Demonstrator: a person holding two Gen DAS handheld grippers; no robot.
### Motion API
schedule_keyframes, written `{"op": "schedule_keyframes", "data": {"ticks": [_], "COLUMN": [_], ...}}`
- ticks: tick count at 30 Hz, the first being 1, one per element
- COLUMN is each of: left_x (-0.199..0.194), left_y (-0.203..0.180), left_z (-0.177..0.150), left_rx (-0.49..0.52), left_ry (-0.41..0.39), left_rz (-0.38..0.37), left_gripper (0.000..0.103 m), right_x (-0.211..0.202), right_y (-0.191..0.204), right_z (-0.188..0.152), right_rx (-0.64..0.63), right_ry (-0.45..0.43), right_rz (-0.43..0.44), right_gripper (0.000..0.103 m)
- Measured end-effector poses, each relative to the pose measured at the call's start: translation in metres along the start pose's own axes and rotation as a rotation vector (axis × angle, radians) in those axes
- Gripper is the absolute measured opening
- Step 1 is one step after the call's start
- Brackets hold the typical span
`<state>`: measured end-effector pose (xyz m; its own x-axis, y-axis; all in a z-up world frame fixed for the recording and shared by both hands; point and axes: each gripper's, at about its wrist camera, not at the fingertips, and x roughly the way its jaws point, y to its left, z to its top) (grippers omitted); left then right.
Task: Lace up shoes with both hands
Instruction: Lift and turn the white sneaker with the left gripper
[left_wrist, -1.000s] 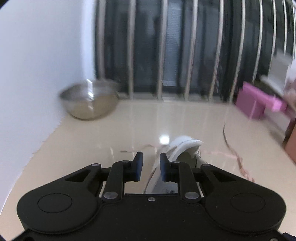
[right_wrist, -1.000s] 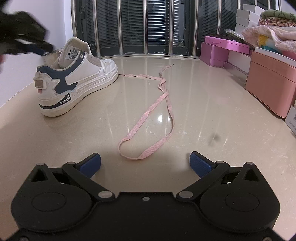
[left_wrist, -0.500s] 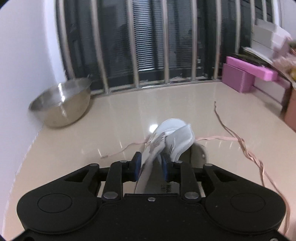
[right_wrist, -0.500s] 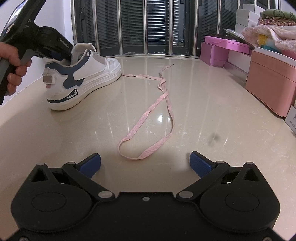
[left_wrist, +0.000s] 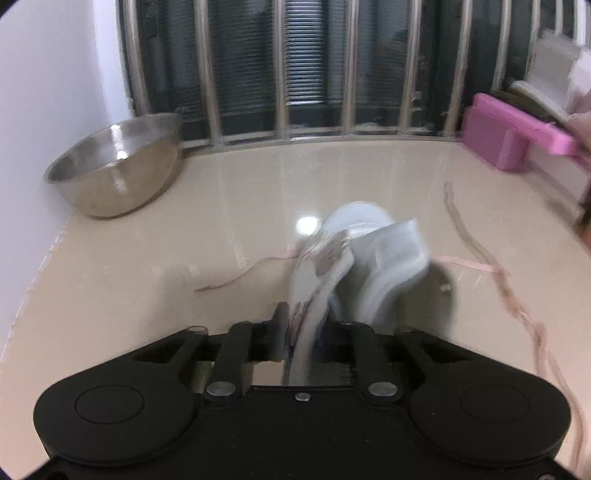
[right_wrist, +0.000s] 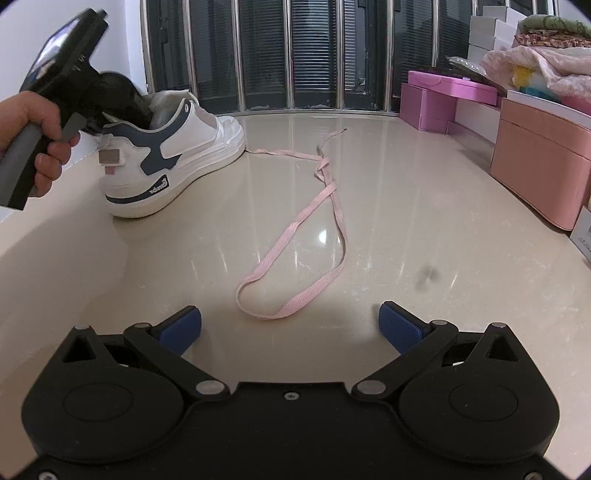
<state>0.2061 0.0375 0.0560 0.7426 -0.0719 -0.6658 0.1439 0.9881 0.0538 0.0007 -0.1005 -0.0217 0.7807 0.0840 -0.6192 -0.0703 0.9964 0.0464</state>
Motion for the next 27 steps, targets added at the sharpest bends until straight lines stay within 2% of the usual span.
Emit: {"op": "schedule_keyframes", "data": {"ticks": [4, 10, 13, 15, 17, 19, 21, 22, 23, 24, 26, 27], "left_x": [-0.024, -0.117, -0.158, -0.174, -0.190, -0.196, -0.196, -0.196, -0.195, -0.194, -0.194, -0.194], "left_y": [-0.002, 0.027, 0.024, 0.021, 0.017, 0.016, 0.016, 0.017, 0.017, 0.016, 0.015, 0.016], "left_z": [-0.026, -0.117, -0.153, -0.166, -0.179, -0.183, -0.185, -0.185, -0.185, -0.184, -0.183, -0.182], "left_rx": [0.035, -0.041, -0.057, -0.052, -0.047, -0.037, -0.033, -0.032, -0.033, -0.026, -0.009, -0.023], "left_ry": [-0.049, -0.109, -0.113, -0.120, -0.127, -0.127, -0.128, -0.129, -0.127, -0.126, -0.121, -0.109], "left_rz": [-0.018, -0.143, -0.158, -0.165, -0.172, -0.175, -0.183, -0.188, -0.193, -0.194, -0.188, -0.183], "left_gripper": [0.013, 0.014, 0.014, 0.014, 0.014, 0.015, 0.015, 0.015, 0.015, 0.016, 0.018, 0.022], "right_x": [0.000, -0.001, 0.001, 0.000, -0.002, -0.021, -0.057, -0.070, -0.080, -0.084, -0.077, -0.070], "right_y": [-0.001, -0.002, 0.004, 0.006, 0.005, -0.005, -0.017, -0.016, -0.009, 0.002, 0.025, 0.037], "right_z": [0.000, -0.001, -0.001, -0.001, -0.001, 0.010, 0.030, 0.040, 0.052, 0.063, 0.077, 0.082], "right_rx": [0.006, 0.009, -0.022, -0.041, -0.074, -0.021, 0.128, 0.133, 0.108, 0.071, 0.017, -0.015], "right_ry": [-0.002, -0.005, 0.007, 0.009, 0.008, 0.044, -0.043, -0.085, -0.110, -0.111, -0.054, -0.010], "right_rz": [0.005, 0.013, -0.004, 0.016, 0.084, 0.240, 0.424, 0.478, 0.486, 0.467, 0.478, 0.496], "right_gripper": [0.103, 0.103, 0.103, 0.103, 0.099, 0.087, 0.091, 0.097, 0.102, 0.103, 0.102, 0.102]}}
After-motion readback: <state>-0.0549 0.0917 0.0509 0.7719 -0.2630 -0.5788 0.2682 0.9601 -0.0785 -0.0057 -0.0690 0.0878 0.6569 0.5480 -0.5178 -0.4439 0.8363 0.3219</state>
